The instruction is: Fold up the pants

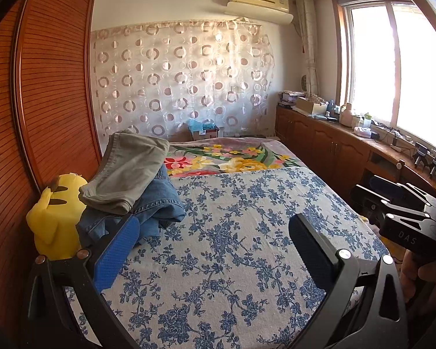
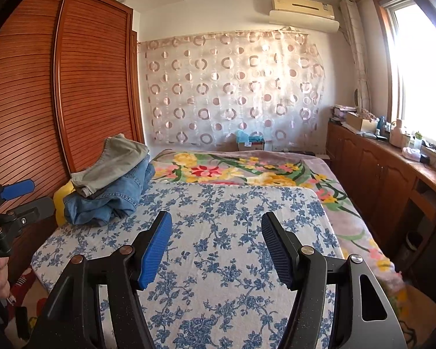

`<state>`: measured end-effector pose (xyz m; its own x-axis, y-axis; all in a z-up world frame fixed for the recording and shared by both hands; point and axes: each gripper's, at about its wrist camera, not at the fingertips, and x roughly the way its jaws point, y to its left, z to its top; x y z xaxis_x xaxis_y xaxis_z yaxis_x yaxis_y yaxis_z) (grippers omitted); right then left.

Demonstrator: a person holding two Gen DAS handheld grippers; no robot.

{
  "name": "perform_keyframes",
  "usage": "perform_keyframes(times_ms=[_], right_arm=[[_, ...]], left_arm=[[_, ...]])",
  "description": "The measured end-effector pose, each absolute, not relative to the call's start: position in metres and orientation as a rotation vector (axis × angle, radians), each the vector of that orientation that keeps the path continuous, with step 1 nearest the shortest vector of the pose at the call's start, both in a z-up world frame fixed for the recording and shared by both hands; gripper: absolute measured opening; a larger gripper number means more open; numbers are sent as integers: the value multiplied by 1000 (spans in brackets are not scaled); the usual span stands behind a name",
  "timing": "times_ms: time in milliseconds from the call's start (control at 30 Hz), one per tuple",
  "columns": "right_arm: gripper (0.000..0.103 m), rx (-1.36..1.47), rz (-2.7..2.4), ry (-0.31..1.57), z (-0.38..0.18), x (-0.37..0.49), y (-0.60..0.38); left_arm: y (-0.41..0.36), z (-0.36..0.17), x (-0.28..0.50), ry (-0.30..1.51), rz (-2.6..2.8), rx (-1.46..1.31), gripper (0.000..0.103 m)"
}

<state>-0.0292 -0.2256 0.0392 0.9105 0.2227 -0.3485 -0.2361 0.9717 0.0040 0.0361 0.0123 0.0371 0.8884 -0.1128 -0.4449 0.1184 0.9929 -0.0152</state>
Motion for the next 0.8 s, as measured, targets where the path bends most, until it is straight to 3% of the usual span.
perform_keyframes(times_ms=[800], right_arm=[[66,-36,237,348,37,-32,-223]], left_arm=[[12,37,36,461,-121,13,103]])
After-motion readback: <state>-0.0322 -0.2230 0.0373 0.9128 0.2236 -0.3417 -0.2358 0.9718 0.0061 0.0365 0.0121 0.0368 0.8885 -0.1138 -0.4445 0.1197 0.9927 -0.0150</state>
